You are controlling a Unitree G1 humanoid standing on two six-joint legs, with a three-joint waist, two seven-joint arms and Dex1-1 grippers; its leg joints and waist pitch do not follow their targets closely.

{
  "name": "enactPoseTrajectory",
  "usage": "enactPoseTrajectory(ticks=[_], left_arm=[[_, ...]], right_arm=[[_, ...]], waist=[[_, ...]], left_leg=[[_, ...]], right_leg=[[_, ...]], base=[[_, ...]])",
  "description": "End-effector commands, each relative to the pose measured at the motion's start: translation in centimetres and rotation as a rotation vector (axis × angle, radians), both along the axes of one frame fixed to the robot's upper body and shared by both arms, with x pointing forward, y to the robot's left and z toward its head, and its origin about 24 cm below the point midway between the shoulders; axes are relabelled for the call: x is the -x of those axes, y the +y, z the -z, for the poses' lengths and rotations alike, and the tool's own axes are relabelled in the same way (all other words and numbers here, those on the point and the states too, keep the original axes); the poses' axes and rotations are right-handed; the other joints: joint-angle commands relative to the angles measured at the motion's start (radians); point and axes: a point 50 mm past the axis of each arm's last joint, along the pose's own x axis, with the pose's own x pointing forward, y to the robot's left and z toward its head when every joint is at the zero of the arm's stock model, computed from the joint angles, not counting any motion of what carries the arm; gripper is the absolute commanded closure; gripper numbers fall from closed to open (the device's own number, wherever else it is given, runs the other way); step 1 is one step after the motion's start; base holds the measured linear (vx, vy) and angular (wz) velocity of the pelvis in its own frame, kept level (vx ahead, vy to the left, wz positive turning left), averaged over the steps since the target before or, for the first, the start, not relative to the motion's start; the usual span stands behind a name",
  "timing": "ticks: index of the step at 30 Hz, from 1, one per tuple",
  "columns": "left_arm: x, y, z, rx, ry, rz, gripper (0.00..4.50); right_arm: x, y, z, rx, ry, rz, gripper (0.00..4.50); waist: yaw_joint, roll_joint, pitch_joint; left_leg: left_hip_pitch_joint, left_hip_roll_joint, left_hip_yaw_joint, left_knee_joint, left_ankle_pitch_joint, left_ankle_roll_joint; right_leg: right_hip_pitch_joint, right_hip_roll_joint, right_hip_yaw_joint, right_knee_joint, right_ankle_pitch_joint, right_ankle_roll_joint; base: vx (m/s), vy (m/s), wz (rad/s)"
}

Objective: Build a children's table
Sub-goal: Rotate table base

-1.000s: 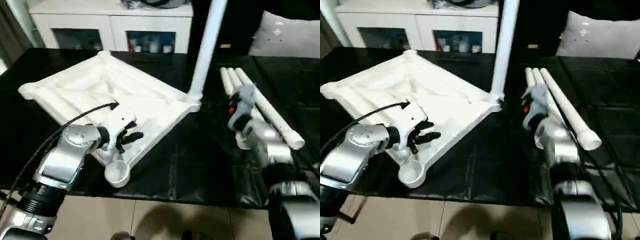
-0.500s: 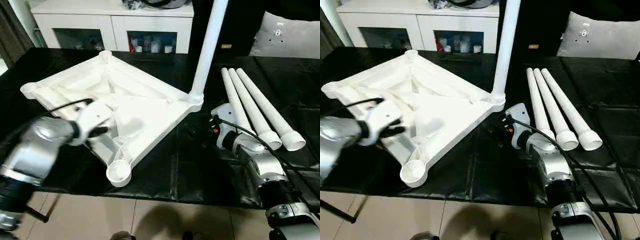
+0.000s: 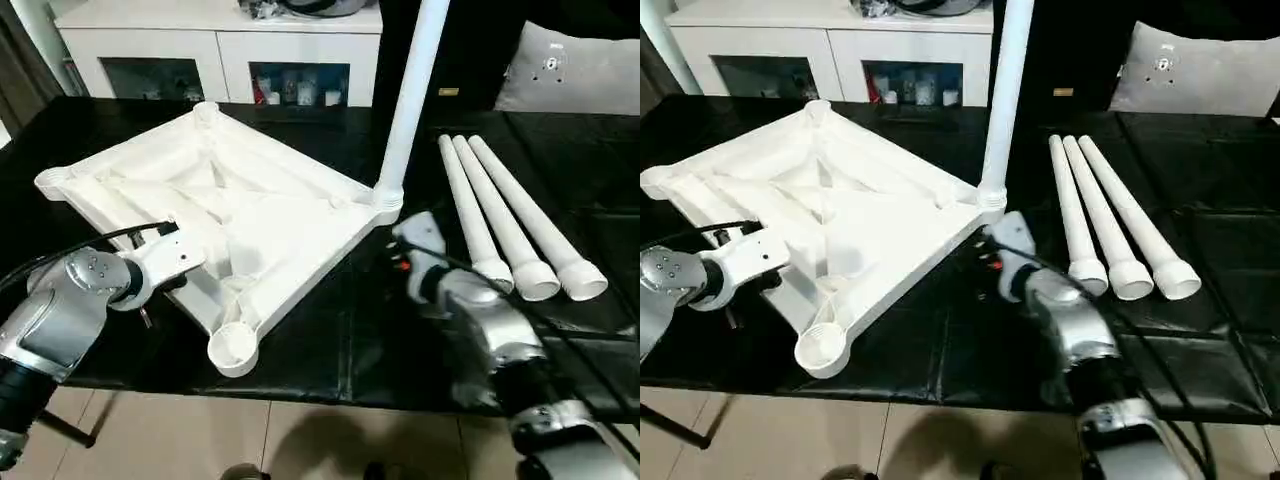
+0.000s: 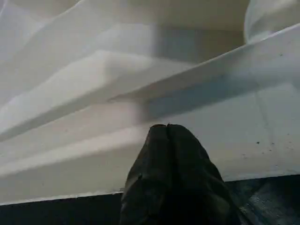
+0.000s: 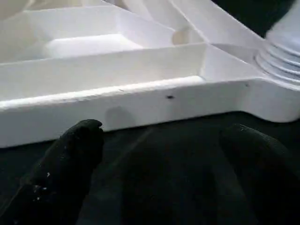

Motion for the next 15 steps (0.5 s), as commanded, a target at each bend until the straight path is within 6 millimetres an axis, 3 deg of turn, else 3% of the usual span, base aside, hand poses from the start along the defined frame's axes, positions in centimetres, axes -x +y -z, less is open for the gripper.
enactPoseTrajectory(ticks=[1,3,6,12,15], left_arm=[[0.6,-1.4,0.7,0.053,0.065,0.082,4.42],[1.3,-3.0,1.1,0.101,0.122,0.209,4.42],[1.9,-3.6,1.5,0.125,0.166,0.256,4.42],[3.1,-7.3,1.8,0.312,0.239,0.414,4.42],[3.2,-8.2,1.7,0.353,0.257,0.448,4.42]], right_arm=[[-0.5,0.5,0.2,0.015,0.015,0.015,0.00],[-0.7,1.0,0.6,0.027,0.036,0.022,0.00],[-0.8,1.3,0.7,0.036,0.041,0.022,0.00],[-1.3,1.5,0.2,0.035,0.028,0.032,0.00],[-1.5,1.3,0.2,0.041,0.023,0.043,0.00]], waist=[[-0.002,0.014,-0.067],[-0.003,0.015,-0.068],[-0.001,0.015,-0.069],[-0.005,0.015,-0.067],[-0.002,0.013,-0.070]], left_leg=[[0.005,0.001,0.007,-0.077,-0.282,0.013],[0.005,0.003,0.006,-0.077,-0.281,0.008],[0.005,0.006,0.008,-0.078,-0.278,0.005],[0.007,0.002,0.012,-0.077,-0.284,0.000],[0.005,0.003,0.012,-0.077,-0.264,0.000]], right_leg=[[0.063,-0.061,0.032,-0.070,-0.434,-0.138],[0.061,-0.063,0.035,-0.066,-0.414,-0.159],[0.062,-0.062,0.037,-0.060,-0.367,-0.175],[0.064,-0.060,0.036,-0.065,-0.401,-0.160],[0.067,-0.060,0.038,-0.059,-0.371,-0.168]], base=[[0.000,0.000,0.00],[0.000,0.000,0.00],[0.000,0.000,0.00],[0.000,0.000,0.00],[0.000,0.000,0.00]])
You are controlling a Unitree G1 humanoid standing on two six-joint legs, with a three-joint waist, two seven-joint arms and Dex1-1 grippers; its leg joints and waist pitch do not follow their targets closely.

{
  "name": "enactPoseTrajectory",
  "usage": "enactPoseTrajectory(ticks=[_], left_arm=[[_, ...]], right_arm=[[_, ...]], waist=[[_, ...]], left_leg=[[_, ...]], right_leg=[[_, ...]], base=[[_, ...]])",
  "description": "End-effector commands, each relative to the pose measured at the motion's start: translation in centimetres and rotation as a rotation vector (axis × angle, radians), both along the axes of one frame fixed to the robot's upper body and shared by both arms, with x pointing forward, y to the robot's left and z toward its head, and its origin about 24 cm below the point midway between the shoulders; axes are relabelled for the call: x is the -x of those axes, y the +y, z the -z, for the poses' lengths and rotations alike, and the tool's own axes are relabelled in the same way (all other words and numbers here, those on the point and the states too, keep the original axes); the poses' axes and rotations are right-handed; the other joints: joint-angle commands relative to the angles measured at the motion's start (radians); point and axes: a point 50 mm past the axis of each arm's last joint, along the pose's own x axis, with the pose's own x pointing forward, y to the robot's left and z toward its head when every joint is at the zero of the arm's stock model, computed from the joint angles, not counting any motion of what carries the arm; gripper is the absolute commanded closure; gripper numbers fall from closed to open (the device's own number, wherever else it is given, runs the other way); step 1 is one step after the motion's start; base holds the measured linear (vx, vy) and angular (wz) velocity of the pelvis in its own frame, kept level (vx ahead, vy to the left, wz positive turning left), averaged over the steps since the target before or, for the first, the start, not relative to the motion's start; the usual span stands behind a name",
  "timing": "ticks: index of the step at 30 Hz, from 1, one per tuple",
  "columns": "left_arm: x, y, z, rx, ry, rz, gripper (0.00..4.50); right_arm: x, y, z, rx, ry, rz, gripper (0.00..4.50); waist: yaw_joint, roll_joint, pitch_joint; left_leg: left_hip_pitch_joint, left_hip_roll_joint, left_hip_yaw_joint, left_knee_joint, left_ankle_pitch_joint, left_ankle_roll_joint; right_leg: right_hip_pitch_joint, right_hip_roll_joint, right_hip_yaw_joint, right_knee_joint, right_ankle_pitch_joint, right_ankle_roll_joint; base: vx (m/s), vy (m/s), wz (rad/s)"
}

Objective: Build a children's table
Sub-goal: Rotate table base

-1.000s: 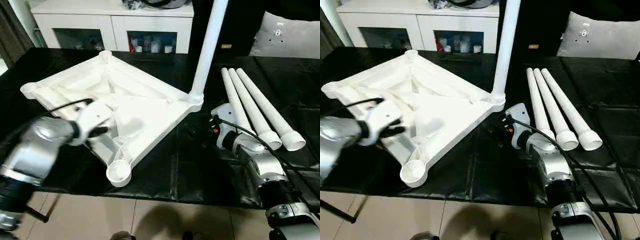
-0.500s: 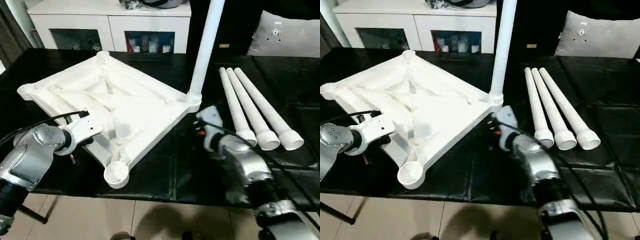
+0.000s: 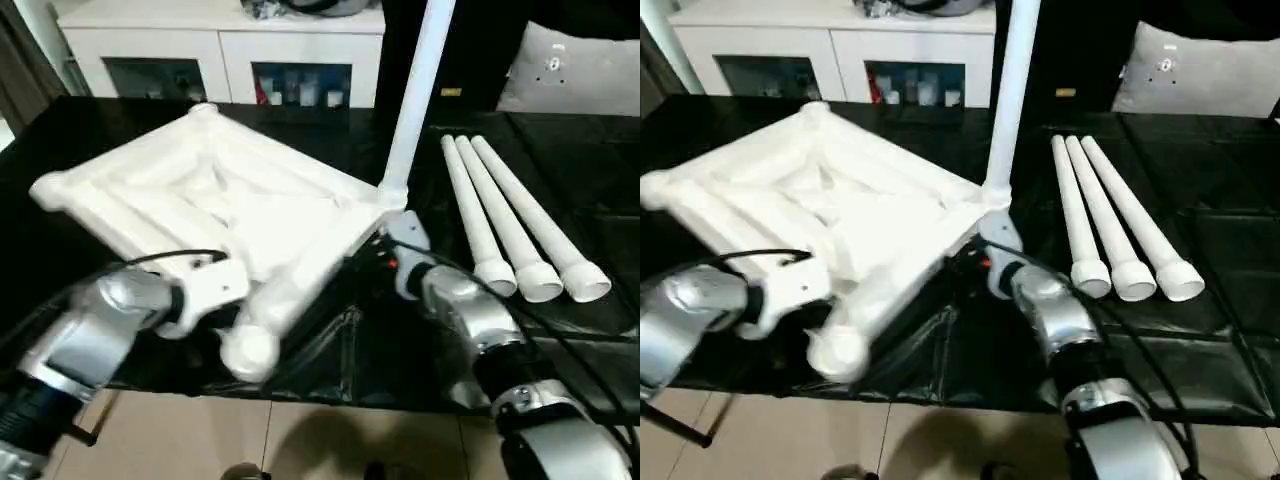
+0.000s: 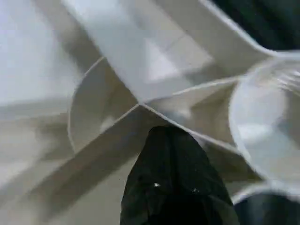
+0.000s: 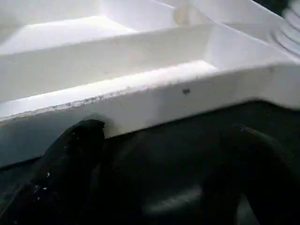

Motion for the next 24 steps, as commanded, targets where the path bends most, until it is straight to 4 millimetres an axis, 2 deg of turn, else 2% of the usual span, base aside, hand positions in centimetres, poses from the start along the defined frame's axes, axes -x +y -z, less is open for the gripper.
enactPoseTrajectory(ticks=[1,4,7,10,18,24], left_arm=[[0.8,-1.9,0.0,0.068,0.041,0.104,4.42],[0.3,-3.3,-0.2,0.125,0.027,0.125,4.42],[-0.1,-4.0,-0.3,0.150,0.012,0.132,4.42],[-1.1,-5.7,-0.5,0.198,-0.044,0.115,4.42],[-2.6,-8.8,-0.3,0.294,-0.112,0.072,4.42],[-4.0,-9.6,-0.2,0.285,-0.196,0.006,4.42]], right_arm=[[-0.5,0.7,-0.8,-0.008,-0.029,-0.016,0.00],[-0.6,0.5,-0.9,-0.006,-0.032,-0.011,0.00],[-0.7,0.5,-1.0,-0.001,-0.035,-0.011,0.00],[-0.8,0.3,-1.0,0.004,-0.039,-0.006,0.00],[-1.1,0.0,-1.5,-0.020,-0.050,0.012,0.00],[-1.2,-0.1,-1.7,-0.027,-0.058,0.018,0.00]], waist=[[-0.004,0.011,-0.071],[-0.010,0.011,-0.071],[-0.018,0.007,-0.071],[-0.021,0.004,-0.074],[-0.020,0.007,-0.083],[-0.019,0.005,-0.083]], left_leg=[[0.001,0.001,0.010,-0.076,-0.257,0.002],[0.002,0.000,0.011,-0.075,-0.258,0.006],[-0.001,-0.004,0.013,-0.072,-0.250,0.015],[-0.003,-0.004,0.013,-0.069,-0.232,0.020],[-0.004,-0.003,0.014,-0.064,-0.193,0.035],[-0.004,-0.005,0.015,-0.062,-0.202,0.042]], right_leg=[[0.070,-0.058,0.034,-0.058,-0.360,-0.169],[0.070,-0.057,0.033,-0.061,-0.359,-0.172],[0.072,-0.056,0.032,-0.066,-0.395,-0.154],[0.075,-0.056,0.030,-0.066,-0.392,-0.151],[0.079,-0.055,0.029,-0.062,-0.318,-0.175],[0.079,-0.055,0.026,-0.067,-0.343,-0.166]], base=[[0.000,0.000,0.00],[0.000,0.000,0.00],[0.000,0.000,0.00],[0.000,0.000,0.00],[0.000,0.000,0.00],[0.000,0.000,0.00]])
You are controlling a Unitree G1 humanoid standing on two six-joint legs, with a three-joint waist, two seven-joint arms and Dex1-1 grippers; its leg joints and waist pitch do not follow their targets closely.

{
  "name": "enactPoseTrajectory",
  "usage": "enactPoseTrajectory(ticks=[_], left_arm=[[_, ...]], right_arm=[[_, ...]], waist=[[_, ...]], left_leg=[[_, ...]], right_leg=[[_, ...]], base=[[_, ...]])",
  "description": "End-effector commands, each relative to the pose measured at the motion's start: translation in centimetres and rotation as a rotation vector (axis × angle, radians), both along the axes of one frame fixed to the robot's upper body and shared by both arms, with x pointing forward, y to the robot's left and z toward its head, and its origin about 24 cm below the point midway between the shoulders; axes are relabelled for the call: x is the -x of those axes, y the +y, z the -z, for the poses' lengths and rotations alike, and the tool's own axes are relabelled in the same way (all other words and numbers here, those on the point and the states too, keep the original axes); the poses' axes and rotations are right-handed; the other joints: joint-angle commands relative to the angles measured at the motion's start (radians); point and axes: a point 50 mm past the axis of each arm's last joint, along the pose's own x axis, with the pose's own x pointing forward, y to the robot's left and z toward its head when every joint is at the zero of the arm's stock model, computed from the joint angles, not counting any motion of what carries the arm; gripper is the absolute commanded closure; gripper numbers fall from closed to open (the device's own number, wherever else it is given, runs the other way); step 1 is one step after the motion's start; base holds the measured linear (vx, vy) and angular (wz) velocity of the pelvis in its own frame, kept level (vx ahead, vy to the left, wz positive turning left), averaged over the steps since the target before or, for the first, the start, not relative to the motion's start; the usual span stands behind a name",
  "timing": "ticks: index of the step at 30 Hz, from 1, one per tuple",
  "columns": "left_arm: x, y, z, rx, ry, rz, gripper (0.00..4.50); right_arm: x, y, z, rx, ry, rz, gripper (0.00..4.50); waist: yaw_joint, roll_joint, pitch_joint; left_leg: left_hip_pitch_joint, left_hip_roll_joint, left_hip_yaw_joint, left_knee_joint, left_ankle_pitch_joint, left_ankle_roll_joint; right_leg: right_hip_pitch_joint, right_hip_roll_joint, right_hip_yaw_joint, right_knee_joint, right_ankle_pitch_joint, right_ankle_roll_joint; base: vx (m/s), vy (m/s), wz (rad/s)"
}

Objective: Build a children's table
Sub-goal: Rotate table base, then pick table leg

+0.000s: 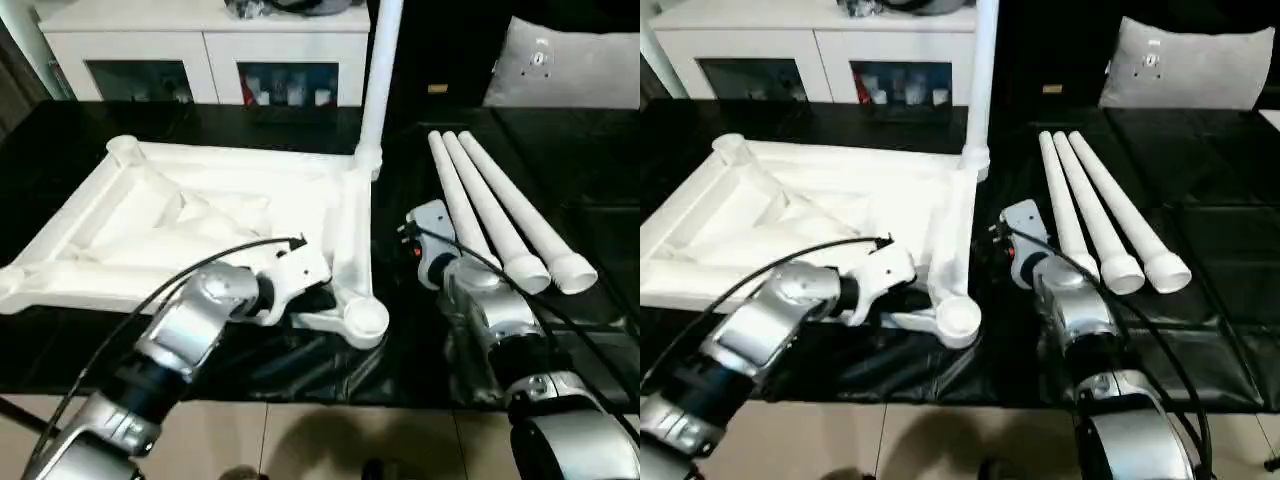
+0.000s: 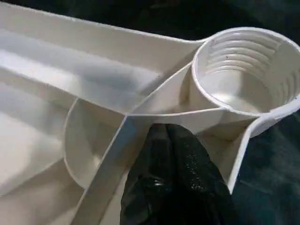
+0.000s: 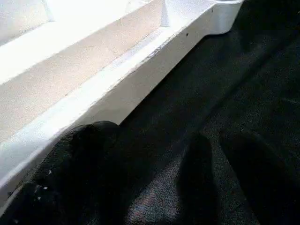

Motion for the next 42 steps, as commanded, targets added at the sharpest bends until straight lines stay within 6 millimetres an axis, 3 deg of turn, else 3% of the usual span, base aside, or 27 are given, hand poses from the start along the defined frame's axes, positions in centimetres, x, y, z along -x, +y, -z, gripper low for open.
enactPoseTrajectory(ticks=[1,6,10,12,15,21,23,28,32,35,39,42], left_arm=[[-1.1,-1.1,-1.6,0.018,-0.122,-0.025,4.42],[-2.2,-0.5,-1.4,-0.020,-0.194,-0.100,4.42],[-2.3,-0.9,-2.3,0.088,-0.208,-0.120,4.42],[-2.1,-1.1,-3.1,0.164,-0.194,-0.123,4.07],[-1.8,-1.1,-3.8,0.218,-0.193,-0.112,3.94],[-0.9,-0.7,-5.2,0.266,-0.197,-0.057,3.39],[-0.8,-0.5,-5.3,0.247,-0.206,-0.052,3.19],[-0.6,0.1,-4.8,0.173,-0.204,-0.043,2.76],[-0.4,0.2,-4.6,0.155,-0.198,-0.039,2.38],[-0.3,0.2,-4.6,0.153,-0.195,-0.037,2.30],[-0.4,0.1,-4.3,0.132,-0.202,-0.042,1.90],[-0.4,0.1,-4.2,0.121,-0.204,-0.041,1.86]], right_arm=[[-0.4,2.0,-1.0,-0.033,-0.042,-0.069,0.00],[-1.4,0.6,-2.5,-0.043,-0.053,0.092,0.00],[-2.1,-0.4,-3.9,-0.061,-0.006,0.172,0.00],[-2.3,-0.8,-4.4,-0.049,-0.014,0.183,0.00],[-2.7,-1.6,-5.0,-0.029,-0.015,0.237,0.00],[-3.3,-3.2,-5.9,0.031,0.002,0.330,0.00],[-3.5,-4.0,-5.9,0.073,0.024,0.364,0.00],[-3.6,-5.4,-5.9,0.074,0.109,0.414,0.00],[-3.6,-6.2,-5.9,0.072,0.145,0.446,0.00],[-3.6,-6.6,-6.0,0.072,0.154,0.465,0.00],[-3.4,-7.0,-5.8,0.064,0.198,0.482,0.00],[-3.2,-7.3,-5.5,0.061,0.240,0.495,0.00]], waist=[[0.008,0.003,-0.083],[0.008,0.002,-0.083],[0.012,0.003,-0.086],[0.019,0.004,-0.088],[0.025,0.003,-0.088],[0.032,-0.004,-0.084],[0.030,-0.009,-0.083],[0.031,-0.008,-0.083],[0.030,-0.011,-0.087],[0.031,-0.011,-0.086],[0.030,-0.012,-0.081],[0.029,-0.014,-0.082]], left_leg=[[-0.004,-0.005,0.014,-0.063,-0.204,0.043],[-0.003,-0.006,0.013,-0.062,-0.205,0.042],[-0.001,-0.003,0.014,-0.061,-0.183,0.033],[0.000,-0.001,0.014,-0.060,-0.181,0.035],[0.000,0.000,0.015,-0.060,-0.173,0.034],[0.001,-0.002,0.017,-0.061,-0.189,0.022],[0.000,-0.003,0.018,-0.061,-0.185,0.021],[-0.001,-0.007,0.019,-0.059,-0.179,0.021],[-0.004,-0.006,0.019,-0.057,-0.149,0.023],[-0.003,-0.006,0.020,-0.056,-0.158,0.022],[-0.001,-0.009,0.021,-0.055,-0.186,0.020],[-0.002,-0.012,0.021,-0.054,-0.189,0.019]], right_leg=[[0.081,-0.055,0.027,-0.069,-0.351,-0.160],[0.080,-0.056,0.025,-0.073,-0.394,-0.137],[0.079,-0.054,0.029,-0.065,-0.333,-0.157],[0.078,-0.056,0.029,-0.061,-0.308,-0.166],[0.078,-0.057,0.030,-0.058,-0.288,-0.180],[0.076,-0.057,0.030,-0.060,-0.341,-0.155],[0.075,-0.055,0.029,-0.062,-0.353,-0.144],[0.074,-0.054,0.028,-0.064,-0.377,-0.116],[0.077,-0.053,0.030,-0.055,-0.321,-0.139],[0.076,-0.054,0.030,-0.055,-0.331,-0.146],[0.072,-0.052,0.026,-0.065,-0.410,-0.115],[0.071,-0.052,0.024,-0.070,-0.452,-0.089]], base=[[0.000,0.000,0.00],[0.000,0.000,0.00],[0.000,0.000,0.00],[0.000,0.000,0.00],[0.000,0.000,0.00],[0.000,0.000,0.00],[0.000,0.000,0.00],[0.000,0.000,0.00],[0.000,0.000,0.00],[0.000,0.000,0.00],[0.000,0.000,0.00],[0.000,0.000,0.00]])
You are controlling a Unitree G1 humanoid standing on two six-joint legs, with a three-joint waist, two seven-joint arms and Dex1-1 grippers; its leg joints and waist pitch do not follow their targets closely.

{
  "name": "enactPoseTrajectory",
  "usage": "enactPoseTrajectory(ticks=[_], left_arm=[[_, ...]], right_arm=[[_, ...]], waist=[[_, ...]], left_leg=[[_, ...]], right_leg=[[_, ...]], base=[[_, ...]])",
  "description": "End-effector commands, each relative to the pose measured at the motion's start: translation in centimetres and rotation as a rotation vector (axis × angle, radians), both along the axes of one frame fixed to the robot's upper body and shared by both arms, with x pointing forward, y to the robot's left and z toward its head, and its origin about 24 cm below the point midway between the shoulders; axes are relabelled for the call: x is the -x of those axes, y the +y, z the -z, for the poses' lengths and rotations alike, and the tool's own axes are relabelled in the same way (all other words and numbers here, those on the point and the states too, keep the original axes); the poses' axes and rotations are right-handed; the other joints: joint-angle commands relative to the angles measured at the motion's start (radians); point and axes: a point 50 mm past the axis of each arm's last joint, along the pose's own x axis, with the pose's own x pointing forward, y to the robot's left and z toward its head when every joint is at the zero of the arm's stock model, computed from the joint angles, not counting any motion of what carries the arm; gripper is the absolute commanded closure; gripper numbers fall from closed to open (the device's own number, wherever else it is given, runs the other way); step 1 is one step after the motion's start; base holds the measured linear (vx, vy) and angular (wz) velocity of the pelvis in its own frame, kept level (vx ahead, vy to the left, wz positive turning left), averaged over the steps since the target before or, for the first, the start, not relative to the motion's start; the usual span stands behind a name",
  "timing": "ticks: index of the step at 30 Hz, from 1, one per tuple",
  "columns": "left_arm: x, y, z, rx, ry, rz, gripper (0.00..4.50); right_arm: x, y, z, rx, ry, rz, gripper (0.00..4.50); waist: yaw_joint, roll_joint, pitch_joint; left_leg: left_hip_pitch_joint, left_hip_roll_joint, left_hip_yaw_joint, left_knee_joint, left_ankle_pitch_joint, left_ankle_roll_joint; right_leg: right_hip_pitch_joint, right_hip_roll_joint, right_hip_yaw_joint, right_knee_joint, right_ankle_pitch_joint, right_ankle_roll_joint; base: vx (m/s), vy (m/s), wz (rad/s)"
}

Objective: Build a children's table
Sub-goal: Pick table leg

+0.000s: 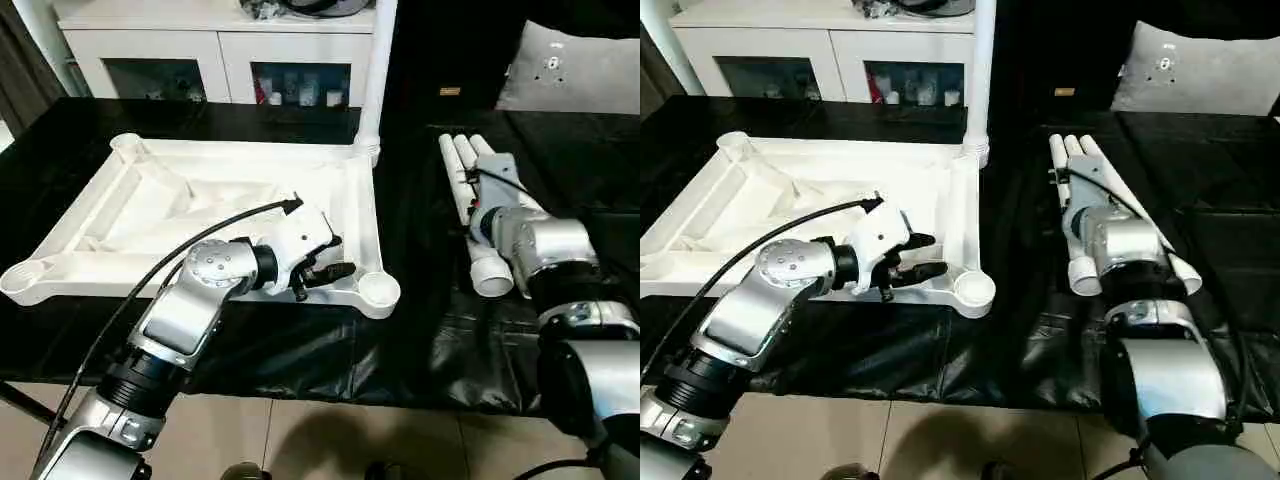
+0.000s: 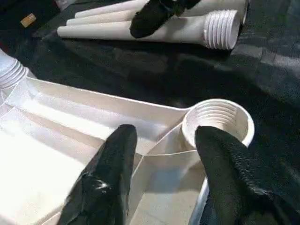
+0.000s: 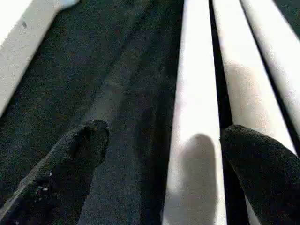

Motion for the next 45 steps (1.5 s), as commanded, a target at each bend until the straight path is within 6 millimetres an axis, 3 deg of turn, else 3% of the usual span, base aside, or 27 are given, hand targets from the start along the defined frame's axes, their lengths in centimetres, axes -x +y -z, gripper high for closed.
enactPoseTrajectory(ticks=[1,8,15,18,24,25,29,30,33,34,45], left_arm=[[-0.1,0.1,-0.1,-0.022,-0.013,-0.002,1.86],[0.0,0.0,-0.1,-0.034,-0.012,0.009,1.86],[0.0,0.0,-0.2,-0.036,-0.015,0.012,1.83],[0.0,-0.1,-0.2,-0.035,-0.015,0.015,1.83],[-0.1,-0.3,-0.3,-0.032,-0.017,0.021,1.83],[-0.1,-0.4,-0.3,-0.031,-0.018,0.022,1.83],[-0.1,-0.6,-0.4,-0.024,-0.022,0.023,1.83],[-0.2,-0.6,-0.4,-0.022,-0.022,0.024,1.83],[-0.1,-0.8,-0.4,-0.021,-0.020,0.028,1.83],[-0.1,-0.9,-0.3,-0.021,-0.019,0.032,1.83],[-0.1,-1.1,-0.3,-0.021,-0.016,0.043,1.83]], right_arm=[[0.2,-0.4,0.3,-0.034,0.048,0.027,0.00],[1.3,-0.3,1.6,-0.083,0.170,0.002,0.00],[1.5,0.2,1.6,-0.144,0.200,-0.036,0.78],[1.5,0.4,1.6,-0.155,0.210,-0.055,0.83],[1.9,0.5,1.7,-0.162,0.242,-0.094,1.34],[1.9,0.5,1.7,-0.161,0.245,-0.096,1.62],[2.0,0.4,1.8,-0.158,0.250,-0.098,1.81],[2.0,0.5,1.7,-0.157,0.250,-0.102,2.06],[2.0,0.5,1.6,-0.154,0.250,-0.107,2.26],[2.0,0.5,1.5,-0.155,0.248,-0.106,2.35],[2.2,0.4,1.6,-0.158,0.246,-0.102,2.64]], waist=[[-0.001,-0.013,-0.082],[0.001,-0.009,-0.085],[0.003,-0.010,-0.083],[0.004,-0.011,-0.083],[0.006,-0.012,-0.084],[0.005,-0.014,-0.085],[0.006,-0.014,-0.085],[0.006,-0.010,-0.084],[0.005,-0.012,-0.084],[0.005,-0.005,-0.084],[0.005,-0.006,-0.085]], left_leg=[[-0.003,-0.011,0.020,-0.059,-0.186,0.020],[-0.004,-0.009,0.019,-0.058,-0.171,0.022],[-0.002,-0.008,0.019,-0.058,-0.185,0.022],[-0.002,-0.009,0.019,-0.058,-0.186,0.021],[-0.004,-0.007,0.018,-0.058,-0.169,0.023],[-0.005,-0.007,0.019,-0.058,-0.164,0.023],[-0.004,-0.008,0.019,-0.057,-0.166,0.023],[-0.004,-0.007,0.019,-0.057,-0.167,0.022],[-0.005,-0.008,0.019,-0.057,-0.163,0.023],[-0.005,-0.008,0.019,-0.056,-0.165,0.021],[-0.003,-0.008,0.018,-0.056,-0.175,0.019]], right_leg=[[0.073,-0.051,0.023,-0.077,-0.451,-0.090],[0.074,-0.049,0.024,-0.071,-0.393,-0.111],[0.072,-0.051,0.022,-0.076,-0.428,-0.110],[0.072,-0.050,0.021,-0.077,-0.437,-0.104],[0.074,-0.051,0.023,-0.073,-0.409,-0.113],[0.074,-0.051,0.023,-0.072,-0.406,-0.114],[0.074,-0.053,0.023,-0.075,-0.423,-0.110],[0.073,-0.053,0.023,-0.074,-0.423,-0.110],[0.074,-0.051,0.023,-0.075,-0.422,-0.106],[0.073,-0.050,0.023,-0.077,-0.419,-0.104],[0.074,-0.050,0.022,-0.076,-0.409,-0.115]], base=[[0.000,0.000,0.00],[0.000,0.000,0.00],[0.000,0.000,0.00],[0.000,0.000,0.00],[0.000,0.000,0.00],[0.000,0.000,0.00],[0.000,0.000,0.00],[0.000,0.000,0.00],[0.000,0.000,0.00],[0.000,0.000,0.00],[0.000,0.000,0.00]])
